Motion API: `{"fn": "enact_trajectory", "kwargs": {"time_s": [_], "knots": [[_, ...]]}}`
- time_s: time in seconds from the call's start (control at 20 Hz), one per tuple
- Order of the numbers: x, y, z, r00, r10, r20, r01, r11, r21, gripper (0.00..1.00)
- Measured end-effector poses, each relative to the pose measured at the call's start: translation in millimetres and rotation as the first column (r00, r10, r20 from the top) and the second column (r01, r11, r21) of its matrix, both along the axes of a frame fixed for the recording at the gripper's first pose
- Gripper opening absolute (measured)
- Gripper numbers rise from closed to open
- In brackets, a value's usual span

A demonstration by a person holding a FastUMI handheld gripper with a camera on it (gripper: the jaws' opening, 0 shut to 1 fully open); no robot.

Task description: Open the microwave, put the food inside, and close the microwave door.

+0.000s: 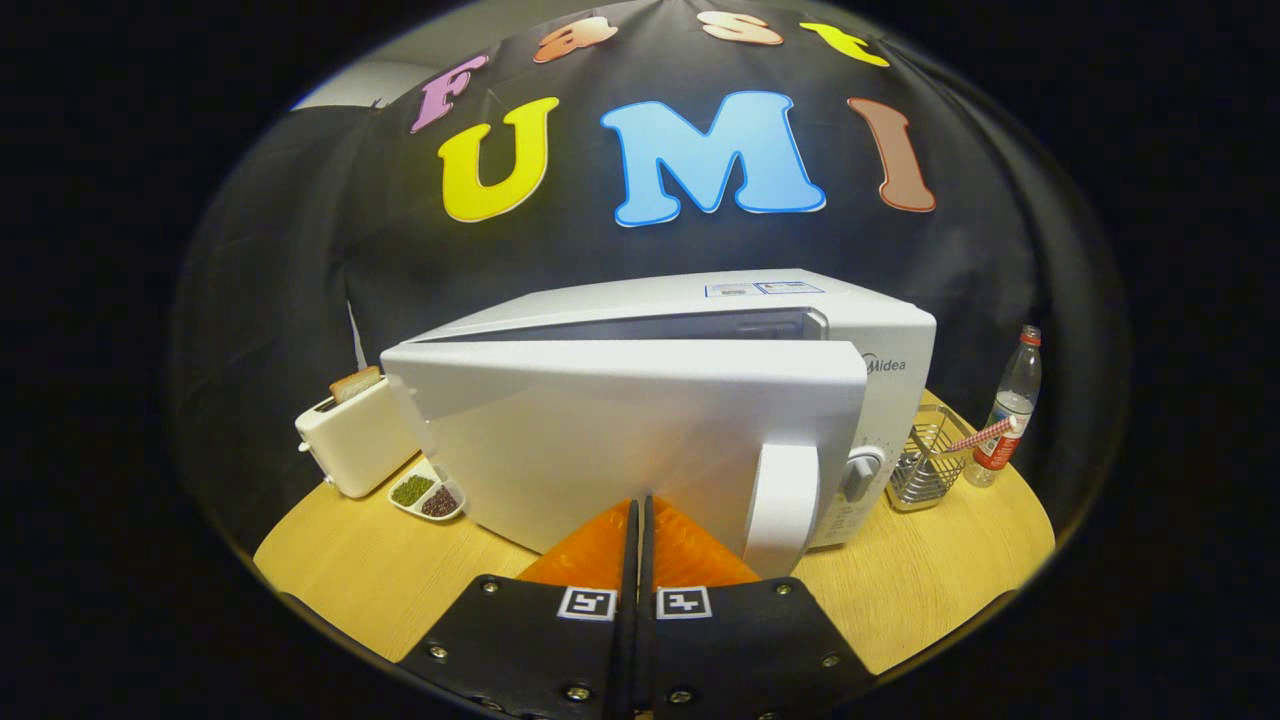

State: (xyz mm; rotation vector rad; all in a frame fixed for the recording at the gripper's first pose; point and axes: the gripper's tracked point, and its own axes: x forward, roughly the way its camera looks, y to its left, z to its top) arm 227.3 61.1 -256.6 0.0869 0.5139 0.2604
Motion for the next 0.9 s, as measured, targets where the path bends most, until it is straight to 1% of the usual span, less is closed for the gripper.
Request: {"fn": "enact_trajectory", "kwargs": {"time_s": [0.25,0.35,0.4,0.7,0.75,0.85,0.9], "knots": [[28.2,-8.9,-4.7,0.999,-0.034,-0.004,0.035,0.999,0.015,0.01],[35.7,-12.9,-8.0,0.999,-0.047,-0.003,0.047,0.999,0.005,0.01],[34.4,-11.6,-9.9,0.999,-0.04,-0.011,0.04,0.999,0.014,0.01],[38.8,-7.5,-16.2,0.999,-0.035,0.003,0.035,0.999,-0.036,0.01],[44.7,-8.5,-16.0,0.999,-0.044,0.019,0.045,0.998,-0.052,0.01],[46.4,-12.3,-21.8,0.998,-0.066,-0.002,0.066,0.997,-0.046,0.0],[44.0,-13.6,-16.9,0.997,-0.08,-0.002,0.08,0.995,-0.056,0.01]]}}
